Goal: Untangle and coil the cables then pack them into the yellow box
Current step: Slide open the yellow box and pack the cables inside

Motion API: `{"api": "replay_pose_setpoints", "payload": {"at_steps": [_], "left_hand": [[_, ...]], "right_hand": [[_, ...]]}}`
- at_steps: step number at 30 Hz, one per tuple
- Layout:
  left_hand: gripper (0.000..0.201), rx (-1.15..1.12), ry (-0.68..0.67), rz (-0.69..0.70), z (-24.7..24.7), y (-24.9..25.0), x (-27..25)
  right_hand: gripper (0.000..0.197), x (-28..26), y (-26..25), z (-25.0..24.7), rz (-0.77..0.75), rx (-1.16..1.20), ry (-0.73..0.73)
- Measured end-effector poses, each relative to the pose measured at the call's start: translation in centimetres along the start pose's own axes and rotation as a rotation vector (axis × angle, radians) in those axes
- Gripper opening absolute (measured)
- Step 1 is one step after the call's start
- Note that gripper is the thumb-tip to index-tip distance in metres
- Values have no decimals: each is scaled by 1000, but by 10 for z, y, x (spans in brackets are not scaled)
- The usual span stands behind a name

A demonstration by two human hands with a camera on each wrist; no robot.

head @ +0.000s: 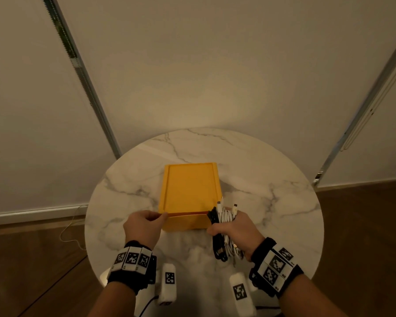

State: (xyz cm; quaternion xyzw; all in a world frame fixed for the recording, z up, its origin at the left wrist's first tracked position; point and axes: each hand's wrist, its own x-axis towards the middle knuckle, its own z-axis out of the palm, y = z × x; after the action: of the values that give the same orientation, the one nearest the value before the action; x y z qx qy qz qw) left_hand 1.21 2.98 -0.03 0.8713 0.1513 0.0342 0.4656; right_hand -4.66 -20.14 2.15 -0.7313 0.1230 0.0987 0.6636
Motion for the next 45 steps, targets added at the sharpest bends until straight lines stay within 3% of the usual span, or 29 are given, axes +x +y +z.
{"api": "replay_pose_setpoints", "payload": {"at_steps": [6, 10, 14, 19, 22, 26, 29, 38, 45], "left_hand": [[9, -44, -47, -52, 0, -5, 2], [10, -34, -45, -51, 0, -3, 2], [9, 265, -114, 96, -10, 13, 9], [44, 658, -307, 399, -16, 32, 36], [42, 862, -380, 492, -15, 47, 43], [50, 1121, -410, 652, -11, 56, 43], [55, 1184, -426, 734, -8, 55, 45], [45, 1070, -460, 764, 4, 54, 62], [43, 1197, -420, 708, 10, 67, 68]], "right_hand": [[29, -1, -2, -3, -24, -154, -35], [35, 4, 4, -8, -17, -210, 40], [67, 2, 4, -10, -127, -626, 134], [72, -2, -16, 5, -224, -892, -103], [88, 4, -14, 23, -190, -1017, -209], [92, 9, -12, 34, -209, -1056, -190], [93, 9, -9, 35, -235, -1056, -142], [89, 28, -14, 33, -199, -1112, -97], [79, 39, -17, 36, -181, -1099, -102]]}}
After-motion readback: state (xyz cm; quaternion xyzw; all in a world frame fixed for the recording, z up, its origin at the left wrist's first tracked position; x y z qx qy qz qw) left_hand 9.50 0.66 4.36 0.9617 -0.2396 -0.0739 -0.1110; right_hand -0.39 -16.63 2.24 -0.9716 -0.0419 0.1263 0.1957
